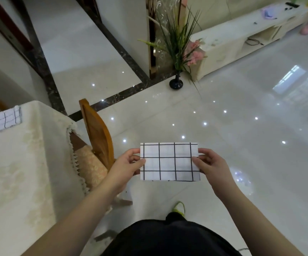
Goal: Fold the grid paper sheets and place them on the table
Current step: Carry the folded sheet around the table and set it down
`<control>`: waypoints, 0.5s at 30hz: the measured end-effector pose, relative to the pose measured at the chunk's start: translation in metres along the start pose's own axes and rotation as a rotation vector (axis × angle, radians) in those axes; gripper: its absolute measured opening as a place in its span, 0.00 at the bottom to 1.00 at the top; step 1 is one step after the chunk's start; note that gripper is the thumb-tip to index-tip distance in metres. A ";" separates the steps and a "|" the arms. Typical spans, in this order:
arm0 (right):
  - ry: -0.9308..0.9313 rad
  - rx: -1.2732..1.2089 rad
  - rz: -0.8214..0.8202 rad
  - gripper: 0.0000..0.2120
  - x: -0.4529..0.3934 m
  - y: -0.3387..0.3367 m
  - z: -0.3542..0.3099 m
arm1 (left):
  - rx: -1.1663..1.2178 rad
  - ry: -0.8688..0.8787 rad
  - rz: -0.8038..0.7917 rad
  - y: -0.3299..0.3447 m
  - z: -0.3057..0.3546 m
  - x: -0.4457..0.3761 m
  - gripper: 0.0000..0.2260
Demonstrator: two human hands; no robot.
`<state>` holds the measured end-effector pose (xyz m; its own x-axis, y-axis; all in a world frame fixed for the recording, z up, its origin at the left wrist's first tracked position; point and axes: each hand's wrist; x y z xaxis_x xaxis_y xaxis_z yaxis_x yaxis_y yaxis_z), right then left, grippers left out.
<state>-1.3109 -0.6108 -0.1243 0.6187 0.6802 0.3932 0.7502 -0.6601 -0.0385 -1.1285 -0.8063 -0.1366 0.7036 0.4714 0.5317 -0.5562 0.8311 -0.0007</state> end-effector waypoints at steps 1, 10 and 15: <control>-0.001 0.007 -0.020 0.10 -0.014 -0.007 -0.008 | 0.006 0.004 0.017 0.002 0.008 -0.010 0.13; 0.043 0.062 -0.187 0.10 -0.131 -0.017 -0.055 | 0.119 -0.015 0.140 -0.019 0.050 -0.080 0.14; 0.061 0.096 -0.272 0.10 -0.203 0.011 -0.081 | 0.188 -0.044 0.195 -0.059 0.061 -0.126 0.16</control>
<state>-1.4474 -0.7816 -0.1304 0.3790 0.8056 0.4553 0.9070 -0.4210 -0.0101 -1.2113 -0.9330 -0.1520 0.5575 0.6004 0.5733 -0.7544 0.6547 0.0479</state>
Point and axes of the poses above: each hand's wrist, its own x-axis away from the middle knuckle, its own y-axis out of the palm, z = x × y, and after that the axes turned 10 degrees about -z, right-handed
